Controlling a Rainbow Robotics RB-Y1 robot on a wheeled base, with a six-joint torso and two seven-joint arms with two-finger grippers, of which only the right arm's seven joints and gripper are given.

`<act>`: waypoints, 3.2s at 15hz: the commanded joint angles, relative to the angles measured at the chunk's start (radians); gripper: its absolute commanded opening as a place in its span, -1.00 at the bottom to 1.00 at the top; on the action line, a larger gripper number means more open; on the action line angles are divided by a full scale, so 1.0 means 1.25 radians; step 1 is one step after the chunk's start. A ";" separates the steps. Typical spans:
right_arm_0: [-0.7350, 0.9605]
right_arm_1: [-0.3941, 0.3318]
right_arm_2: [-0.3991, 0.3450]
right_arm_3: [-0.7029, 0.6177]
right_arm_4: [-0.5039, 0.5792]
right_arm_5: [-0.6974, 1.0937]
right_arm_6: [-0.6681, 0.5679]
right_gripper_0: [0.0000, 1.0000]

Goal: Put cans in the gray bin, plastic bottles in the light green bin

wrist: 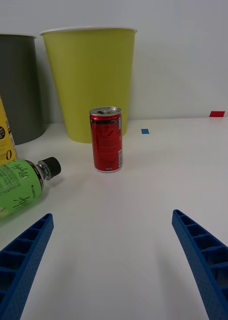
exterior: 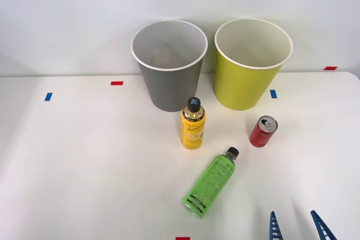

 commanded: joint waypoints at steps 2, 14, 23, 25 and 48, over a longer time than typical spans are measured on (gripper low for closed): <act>0.000 0.000 0.000 0.000 0.000 0.000 0.000 0.64; 0.000 0.000 0.000 0.000 0.000 0.000 0.000 0.64; 0.000 0.000 0.000 0.000 0.000 0.000 0.000 0.64; 0.000 0.000 0.000 0.000 0.000 0.000 0.000 0.63; -0.187 0.040 -0.037 0.012 -0.031 0.130 -0.011 0.64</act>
